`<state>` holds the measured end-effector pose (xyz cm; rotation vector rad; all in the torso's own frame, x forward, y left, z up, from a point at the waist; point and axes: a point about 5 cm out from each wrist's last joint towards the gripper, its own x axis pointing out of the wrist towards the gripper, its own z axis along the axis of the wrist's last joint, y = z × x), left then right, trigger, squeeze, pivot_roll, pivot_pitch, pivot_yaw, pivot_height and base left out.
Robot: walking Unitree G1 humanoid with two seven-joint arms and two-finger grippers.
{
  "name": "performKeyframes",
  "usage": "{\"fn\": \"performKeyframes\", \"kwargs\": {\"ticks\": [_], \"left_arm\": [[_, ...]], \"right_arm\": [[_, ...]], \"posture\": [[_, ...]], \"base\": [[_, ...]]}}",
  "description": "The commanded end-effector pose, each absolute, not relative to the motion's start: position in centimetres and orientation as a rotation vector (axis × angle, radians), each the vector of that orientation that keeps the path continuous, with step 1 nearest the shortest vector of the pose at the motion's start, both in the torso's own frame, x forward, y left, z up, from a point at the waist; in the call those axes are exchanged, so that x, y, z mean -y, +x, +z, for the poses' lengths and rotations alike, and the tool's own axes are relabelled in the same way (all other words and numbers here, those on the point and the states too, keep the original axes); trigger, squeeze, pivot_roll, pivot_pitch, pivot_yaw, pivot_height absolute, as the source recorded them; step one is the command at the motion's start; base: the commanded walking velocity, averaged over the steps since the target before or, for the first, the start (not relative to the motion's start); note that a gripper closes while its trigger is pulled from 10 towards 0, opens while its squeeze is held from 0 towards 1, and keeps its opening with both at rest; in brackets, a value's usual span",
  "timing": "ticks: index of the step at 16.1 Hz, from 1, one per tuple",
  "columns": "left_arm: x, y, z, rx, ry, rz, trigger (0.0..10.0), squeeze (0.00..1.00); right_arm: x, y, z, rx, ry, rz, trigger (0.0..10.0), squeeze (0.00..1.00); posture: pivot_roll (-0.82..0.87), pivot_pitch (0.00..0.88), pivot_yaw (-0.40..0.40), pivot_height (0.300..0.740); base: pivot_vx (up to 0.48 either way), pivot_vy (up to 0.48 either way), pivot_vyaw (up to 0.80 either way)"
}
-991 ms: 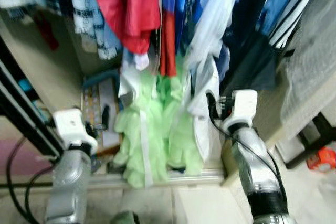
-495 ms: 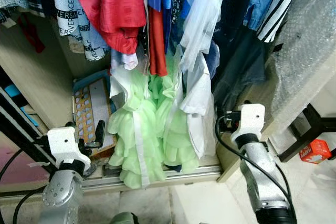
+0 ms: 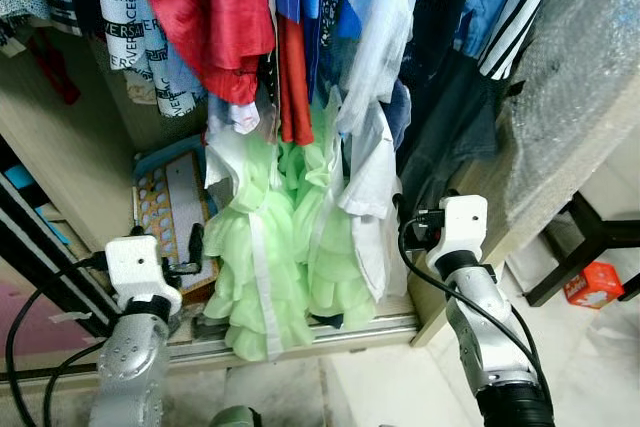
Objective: Clean up the room
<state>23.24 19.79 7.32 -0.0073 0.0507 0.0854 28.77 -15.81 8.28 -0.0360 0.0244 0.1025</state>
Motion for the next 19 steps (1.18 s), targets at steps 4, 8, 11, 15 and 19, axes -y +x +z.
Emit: {"fn": "performKeyframes", "kwargs": {"ticks": [4,8,11,15,19], "left_arm": [[-19.0,23.3,8.2,-0.082,-0.042,0.073,10.0,0.0],[-18.9,23.5,9.2,-0.035,-0.055,0.058,10.0,0.0],[-19.1,23.5,9.2,-0.035,-0.065,0.075,10.0,0.0],[-18.6,24.0,9.6,-0.041,-0.047,0.05,10.0,0.0],[-18.7,24.3,9.8,-0.034,-0.078,0.076,10.0,0.0]], "right_arm": [[16.5,29.2,8.7,-0.036,-0.025,0.049,10.0,0.0],[15.6,29.5,9.4,-0.01,-0.061,0.122,10.0,0.0],[16.4,29.5,9.8,0.002,-0.2,-0.002,10.0,0.0],[15.9,29.5,9.9,-0.018,-0.128,0.053,10.0,0.0],[15.2,29.5,10.8,0.025,-0.076,0.065,10.0,0.0]], "posture": [[0.06,0.0,-0.037,0.74],[0.06,0.0,-0.049,0.74],[0.06,0.0,-0.046,0.74],[0.05,0.0,-0.039,0.74],[0.05,0.0,-0.042,0.74]], "base": [[0.0,0.0,0.0],[0.0,0.0,0.0],[0.0,0.0,0.0],[0.0,0.0,0.0],[0.0,0.0,0.0]]}}
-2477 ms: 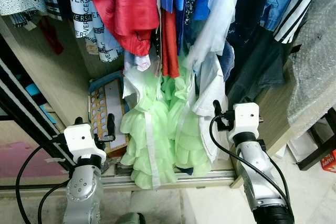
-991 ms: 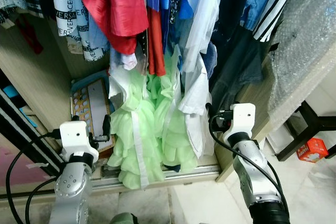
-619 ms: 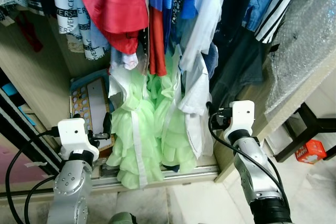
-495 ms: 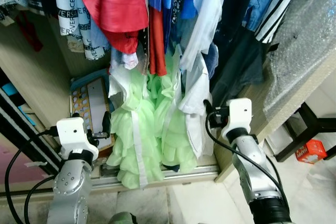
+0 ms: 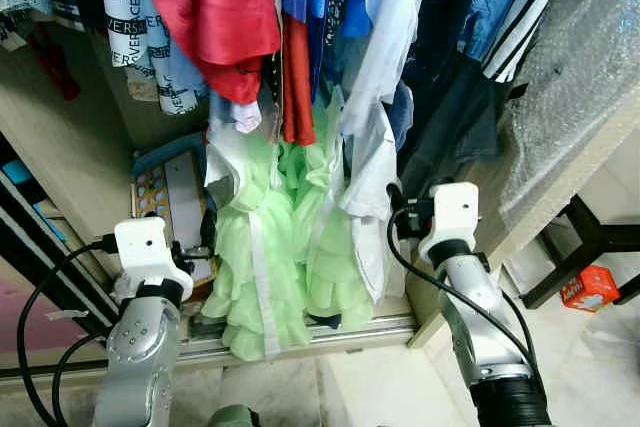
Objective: Clean up the room
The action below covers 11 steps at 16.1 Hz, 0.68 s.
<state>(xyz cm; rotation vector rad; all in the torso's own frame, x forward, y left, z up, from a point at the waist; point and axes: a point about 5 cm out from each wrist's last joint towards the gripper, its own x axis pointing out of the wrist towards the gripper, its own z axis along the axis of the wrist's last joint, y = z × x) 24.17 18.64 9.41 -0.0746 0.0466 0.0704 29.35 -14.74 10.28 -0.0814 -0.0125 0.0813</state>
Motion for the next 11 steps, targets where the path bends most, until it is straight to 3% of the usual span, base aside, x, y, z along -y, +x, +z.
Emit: {"fn": "performKeyframes", "kwargs": {"ticks": [1,7,11], "left_arm": [[-18.79,24.36,9.87,-0.037,-0.079,0.081,10.0,0.0],[-18.55,24.41,9.72,-0.049,-0.095,0.08,10.0,0.0],[-17.96,24.64,9.73,-0.053,-0.098,0.059,10.0,0.0]], "right_arm": [[15.8,29.49,10.44,-0.032,-0.01,0.028,10.0,0.0],[16.25,29.3,9.97,-0.042,-0.055,-0.009,10.0,0.0],[15.92,29.39,10.04,-0.045,-0.07,0.023,10.0,0.0]], "posture": [[0.05,0.0,-0.044,0.74],[0.05,0.0,-0.043,0.74],[0.05,0.0,-0.048,0.74]], "base": [[0.0,0.0,0.0],[0.0,0.0,0.0],[0.0,0.0,0.8]]}}
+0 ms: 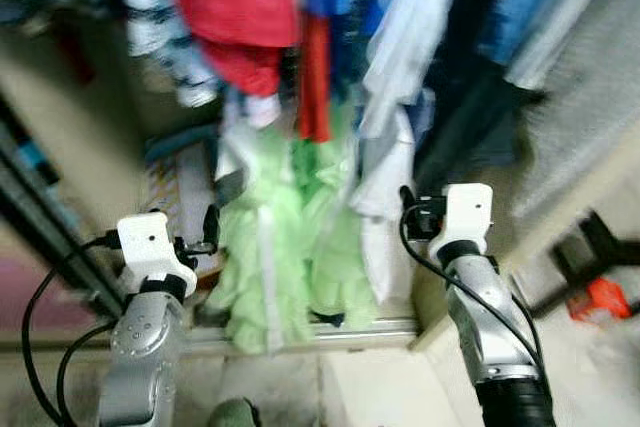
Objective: Clean up the room
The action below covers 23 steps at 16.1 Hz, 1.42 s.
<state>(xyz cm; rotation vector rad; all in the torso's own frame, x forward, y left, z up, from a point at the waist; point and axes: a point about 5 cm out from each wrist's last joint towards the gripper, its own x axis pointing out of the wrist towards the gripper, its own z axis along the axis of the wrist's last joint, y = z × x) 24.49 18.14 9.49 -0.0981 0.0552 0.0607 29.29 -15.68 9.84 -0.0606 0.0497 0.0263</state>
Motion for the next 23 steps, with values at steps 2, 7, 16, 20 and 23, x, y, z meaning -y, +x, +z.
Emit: {"fn": "performKeyframes", "kwargs": {"ticks": [2,7,16,20,23], "left_arm": [[-17.94,24.64,9.78,-0.049,-0.102,0.062,10.0,0.0],[-17.87,24.72,9.82,-0.048,-0.095,0.064,10.0,0.0],[-17.79,24.88,9.65,-0.059,-0.075,0.058,10.0,0.0],[-17.59,25.18,9.7,-0.059,-0.078,0.055,10.0,0.0],[-17.56,25.33,10.11,-0.038,-0.057,0.05,10.0,0.0]], "right_arm": [[15.9,29.39,10.04,-0.045,-0.08,0.024,10.0,0.0],[15.89,29.49,10.01,-0.045,-0.086,0.03,10.0,0.0],[15.66,29.77,9.81,-0.045,-0.081,0.03,10.0,0.0],[15.62,29.94,9.81,-0.04,-0.08,0.026,10.0,0.0],[15.53,30.2,10.02,-0.029,-0.081,0.022,10.0,0.0]], "posture": [[0.05,0.0,-0.048,0.74],[0.05,0.0,-0.051,0.74],[0.06,0.0,-0.049,0.74],[0.07,0.0,-0.048,0.74],[0.06,0.0,-0.045,0.74]], "base": [[0.0,0.0,0.8],[0.0,0.0,0.8],[0.0,0.0,0.8],[0.0,0.0,0.75],[0.0,0.0,0.0]]}}
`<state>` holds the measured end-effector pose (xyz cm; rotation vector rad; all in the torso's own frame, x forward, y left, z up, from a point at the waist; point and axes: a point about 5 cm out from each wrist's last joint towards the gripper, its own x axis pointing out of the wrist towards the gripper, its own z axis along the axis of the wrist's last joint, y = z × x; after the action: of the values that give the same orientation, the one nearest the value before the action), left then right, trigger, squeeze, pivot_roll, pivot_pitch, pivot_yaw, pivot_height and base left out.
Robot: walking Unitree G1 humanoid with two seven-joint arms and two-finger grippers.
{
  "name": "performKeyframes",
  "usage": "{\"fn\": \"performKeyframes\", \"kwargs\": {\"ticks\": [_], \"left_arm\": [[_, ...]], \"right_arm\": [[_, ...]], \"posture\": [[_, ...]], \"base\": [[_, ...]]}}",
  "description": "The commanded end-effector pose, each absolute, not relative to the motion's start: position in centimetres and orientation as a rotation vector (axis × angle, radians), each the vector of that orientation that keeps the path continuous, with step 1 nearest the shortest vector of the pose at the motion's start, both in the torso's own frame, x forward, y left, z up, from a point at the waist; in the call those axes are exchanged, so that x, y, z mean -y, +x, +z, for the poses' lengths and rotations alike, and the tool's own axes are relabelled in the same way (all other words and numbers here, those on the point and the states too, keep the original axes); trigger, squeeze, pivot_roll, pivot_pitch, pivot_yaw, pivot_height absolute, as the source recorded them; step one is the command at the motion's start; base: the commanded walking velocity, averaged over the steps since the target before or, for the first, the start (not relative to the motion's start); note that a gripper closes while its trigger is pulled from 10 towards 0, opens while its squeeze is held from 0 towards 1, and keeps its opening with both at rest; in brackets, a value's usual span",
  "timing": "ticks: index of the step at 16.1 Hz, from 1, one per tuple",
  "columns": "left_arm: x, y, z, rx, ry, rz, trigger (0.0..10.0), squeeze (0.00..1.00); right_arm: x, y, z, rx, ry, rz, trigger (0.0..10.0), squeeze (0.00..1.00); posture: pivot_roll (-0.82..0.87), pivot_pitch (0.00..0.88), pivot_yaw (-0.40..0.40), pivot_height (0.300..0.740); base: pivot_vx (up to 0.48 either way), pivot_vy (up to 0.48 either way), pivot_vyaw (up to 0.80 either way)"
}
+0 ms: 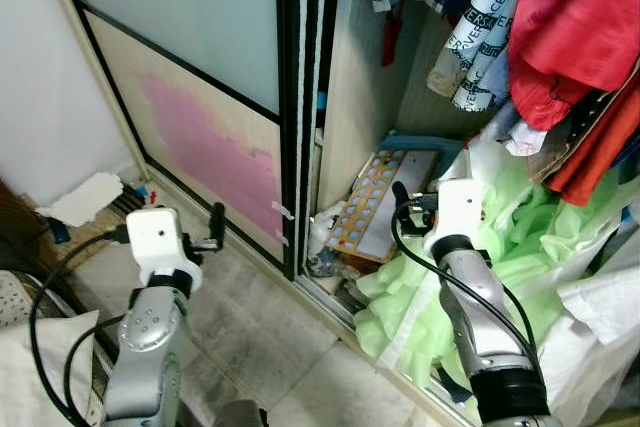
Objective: Clean up the room
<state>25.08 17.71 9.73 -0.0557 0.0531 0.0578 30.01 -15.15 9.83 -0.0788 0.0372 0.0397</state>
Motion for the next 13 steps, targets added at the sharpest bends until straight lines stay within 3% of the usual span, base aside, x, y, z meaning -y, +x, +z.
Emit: {"fn": "performKeyframes", "kwargs": {"ticks": [1,4,13], "left_arm": [[-17.62,25.39,10.29,-0.027,-0.022,0.051,10.0,0.0],[-17.41,25.48,10.97,-0.007,0.0,0.04,10.0,0.0],[-17.14,25.64,11.0,-0.009,-0.014,0.022,10.0,0.0]], "right_arm": [[15.51,30.29,10.06,-0.025,-0.083,0.021,10.0,0.0],[14.98,30.4,10.42,-0.002,-0.096,0.045,10.0,0.0],[14.64,30.79,10.33,0.001,-0.083,0.054,10.0,0.0]], "posture": [[0.07,0.0,-0.045,0.74],[0.07,0.0,-0.039,0.74],[0.07,0.0,-0.033,0.74]], "base": [[0.0,0.0,0.0],[0.0,0.0,0.0],[0.0,-0.321,0.0]]}}
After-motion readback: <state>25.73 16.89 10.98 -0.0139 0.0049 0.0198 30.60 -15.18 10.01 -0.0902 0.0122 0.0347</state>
